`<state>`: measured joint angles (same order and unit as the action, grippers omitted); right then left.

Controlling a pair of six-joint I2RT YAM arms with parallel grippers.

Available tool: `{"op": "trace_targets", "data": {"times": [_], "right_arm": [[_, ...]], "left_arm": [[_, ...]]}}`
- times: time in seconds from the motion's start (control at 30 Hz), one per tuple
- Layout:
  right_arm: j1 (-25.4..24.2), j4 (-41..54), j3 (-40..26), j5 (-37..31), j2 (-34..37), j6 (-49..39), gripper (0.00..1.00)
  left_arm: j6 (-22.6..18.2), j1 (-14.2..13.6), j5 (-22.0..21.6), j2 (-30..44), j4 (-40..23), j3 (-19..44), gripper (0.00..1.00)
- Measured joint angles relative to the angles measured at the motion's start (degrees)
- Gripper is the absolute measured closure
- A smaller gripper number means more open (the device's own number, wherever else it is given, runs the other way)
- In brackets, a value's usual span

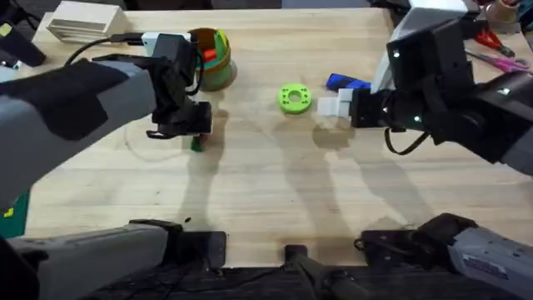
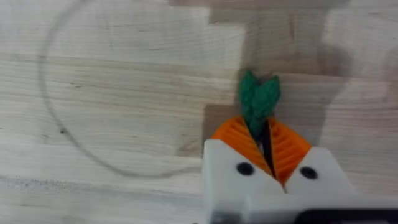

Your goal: Pick up the gripper from the table and insert it into the empty holder that is missing its gripper. Then pick up a screw, insert it into the mounting hole, and use the screwdriver to tighten it. Finally, clean up the table by picking up the vegetable and placing it into the bucket.

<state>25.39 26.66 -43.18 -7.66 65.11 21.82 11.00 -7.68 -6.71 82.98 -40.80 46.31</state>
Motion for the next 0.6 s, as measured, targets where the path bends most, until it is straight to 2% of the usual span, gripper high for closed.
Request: {"op": "trace_targets", "data": {"times": [0.17,0.27,0.37,0.43,0.57,0.6], "right_arm": [[0.0,-0.3,0.0,0.0,0.0,0.0,0.019],[0.0,-0.3,0.0,0.0,0.0,-0.2,0.018],[0.0,-0.3,0.0,0.0,0.0,-0.4,0.019],[0.0,-0.2,0.0,0.0,-0.6,-0.4,0.019],[0.0,-0.3,0.0,0.0,-3.8,-0.4,0.019],[0.0,-0.3,0.0,0.0,-5.9,-0.4,0.019]], "left_arm": [[0.0,-0.4,1.8,0.0,-4.2,3.7,0.983],[0.0,-2.4,7.6,0.0,-6.3,8.8,0.983],[0.0,-6.2,13.6,0.0,-5.0,14.5,0.983],[0.0,-9.6,15.4,0.0,-2.7,17.8,0.983],[0.0,-15.1,14.8,0.0,1.5,22.6,0.983],[-0.2,-15.9,11.4,0.0,4.9,25.3,0.983]]}}
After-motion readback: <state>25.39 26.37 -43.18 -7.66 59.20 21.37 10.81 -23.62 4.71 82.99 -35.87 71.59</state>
